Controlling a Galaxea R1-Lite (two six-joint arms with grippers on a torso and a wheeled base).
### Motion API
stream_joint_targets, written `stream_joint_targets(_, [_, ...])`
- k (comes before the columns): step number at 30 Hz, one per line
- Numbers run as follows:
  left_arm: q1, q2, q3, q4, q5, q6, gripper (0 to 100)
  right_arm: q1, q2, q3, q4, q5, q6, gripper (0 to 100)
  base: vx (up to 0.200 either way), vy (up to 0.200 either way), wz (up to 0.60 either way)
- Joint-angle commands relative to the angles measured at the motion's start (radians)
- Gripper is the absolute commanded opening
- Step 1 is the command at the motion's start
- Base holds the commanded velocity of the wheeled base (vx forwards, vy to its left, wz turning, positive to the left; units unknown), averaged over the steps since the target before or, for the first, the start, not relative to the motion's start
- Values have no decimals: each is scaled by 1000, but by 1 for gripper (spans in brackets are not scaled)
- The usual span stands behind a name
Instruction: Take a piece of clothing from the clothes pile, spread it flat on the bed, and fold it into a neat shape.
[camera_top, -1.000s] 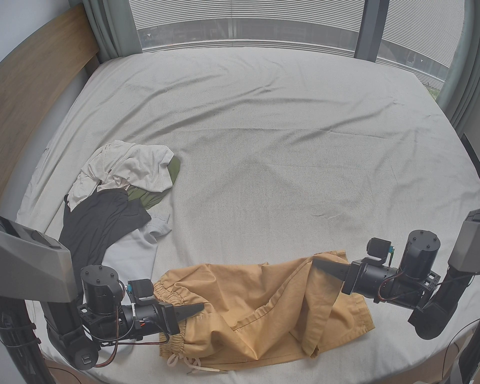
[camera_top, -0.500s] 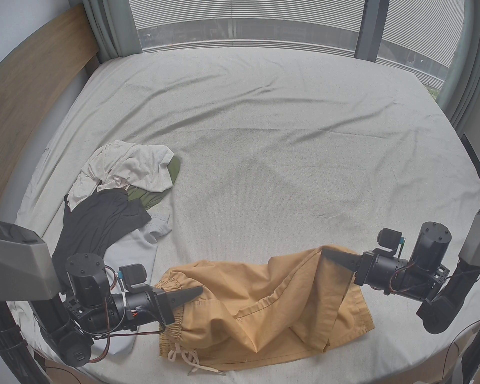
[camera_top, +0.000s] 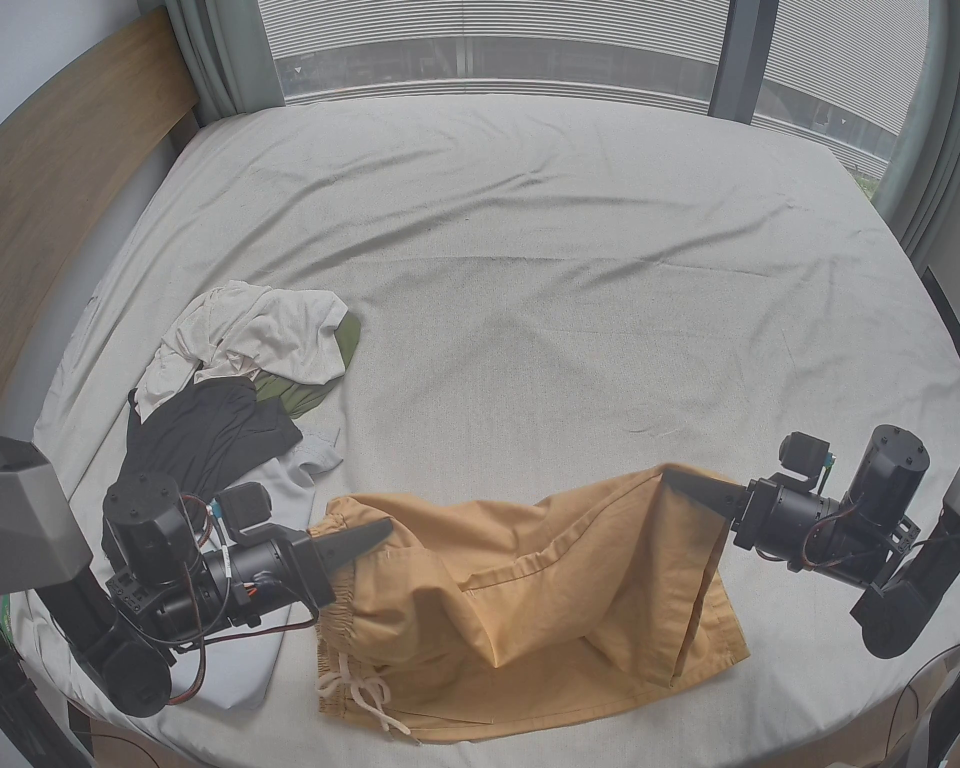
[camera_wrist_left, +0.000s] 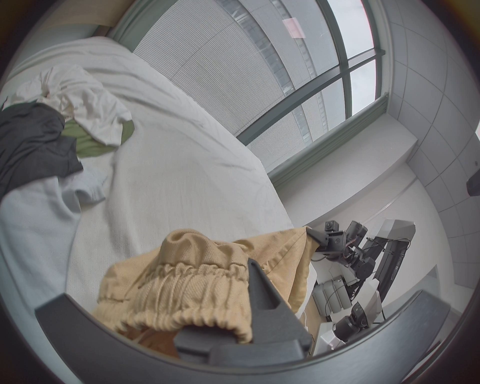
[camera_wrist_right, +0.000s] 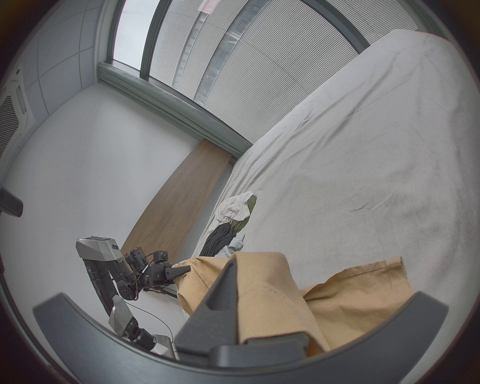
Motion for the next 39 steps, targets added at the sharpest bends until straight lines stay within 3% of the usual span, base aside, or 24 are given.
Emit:
stream_joint_targets(1, [25, -54, -20, -1, 0, -1, 0, -12, -28, -7, 0, 13, 1, 0, 0, 0, 0])
stream_joint_targets(12, [31, -57, -31, -1, -3, 2, 0, -68, -69, -35, 0, 59, 24, 0, 0, 0, 0])
stream_joint_targets(24, [89, -86, -42, -1, -11, 50, 0, -81, -75, -52, 0, 68, 24, 0, 0, 0, 0])
stream_joint_targets(39, [94, -118, -62, -1, -9, 45, 0, -134, -97, -93, 0, 82, 37, 0, 0, 0, 0])
